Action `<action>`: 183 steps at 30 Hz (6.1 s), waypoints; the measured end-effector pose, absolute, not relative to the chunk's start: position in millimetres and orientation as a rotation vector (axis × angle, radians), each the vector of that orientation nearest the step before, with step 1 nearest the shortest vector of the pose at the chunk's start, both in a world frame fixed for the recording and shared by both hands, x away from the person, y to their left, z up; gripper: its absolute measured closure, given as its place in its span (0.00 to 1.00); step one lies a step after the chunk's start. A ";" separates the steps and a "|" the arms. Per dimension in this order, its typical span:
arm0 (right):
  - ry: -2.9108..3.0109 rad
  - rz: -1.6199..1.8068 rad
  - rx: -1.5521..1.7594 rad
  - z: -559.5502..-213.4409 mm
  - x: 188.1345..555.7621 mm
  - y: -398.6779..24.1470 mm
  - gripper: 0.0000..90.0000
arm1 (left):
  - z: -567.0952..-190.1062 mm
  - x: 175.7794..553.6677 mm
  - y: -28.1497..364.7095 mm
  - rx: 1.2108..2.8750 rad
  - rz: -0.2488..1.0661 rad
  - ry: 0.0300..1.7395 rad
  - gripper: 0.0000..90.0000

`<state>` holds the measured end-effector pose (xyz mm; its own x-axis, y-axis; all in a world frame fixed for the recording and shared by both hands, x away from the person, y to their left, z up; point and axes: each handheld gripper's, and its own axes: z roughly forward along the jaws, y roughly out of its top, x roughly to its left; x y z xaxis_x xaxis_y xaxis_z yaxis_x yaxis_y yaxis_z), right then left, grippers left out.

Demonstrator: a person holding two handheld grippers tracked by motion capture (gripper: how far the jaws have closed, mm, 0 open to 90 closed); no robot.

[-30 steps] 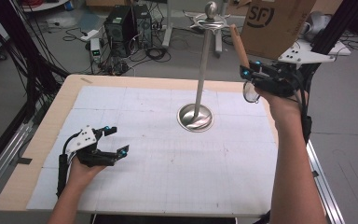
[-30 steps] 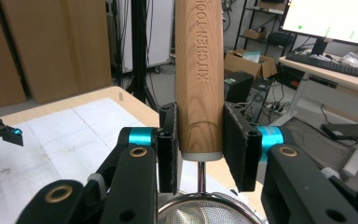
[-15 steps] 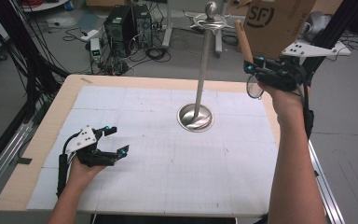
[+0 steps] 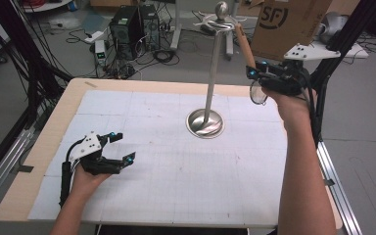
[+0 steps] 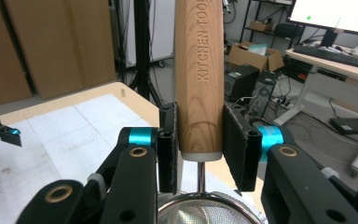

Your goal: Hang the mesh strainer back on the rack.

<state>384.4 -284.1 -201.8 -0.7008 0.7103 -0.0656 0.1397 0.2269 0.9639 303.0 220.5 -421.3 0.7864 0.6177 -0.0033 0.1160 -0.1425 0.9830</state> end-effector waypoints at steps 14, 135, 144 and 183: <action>2.032 1.432 0.788 -207.1 388.3 -259.5 0.76 | -421.0 302.8 220.7 1.679 0.481 0.584 0.17; 2.096 1.573 0.771 -382.3 290.5 -267.7 0.37 | -421.8 300.5 215.9 1.703 0.463 0.558 0.17; 2.084 1.593 0.830 -392.0 288.0 -270.5 0.32 | -421.9 300.6 214.3 1.703 0.461 0.552 0.17; 2.086 1.590 0.847 -405.8 291.2 -263.6 0.21 | -423.3 302.2 213.2 1.716 0.455 0.558 0.17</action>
<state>291.2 -263.6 -405.8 -0.7447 0.6649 0.0575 0.2317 0.1768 0.9566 302.2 213.2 -423.3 0.8078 0.5895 0.0025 0.1212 -0.1702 0.9779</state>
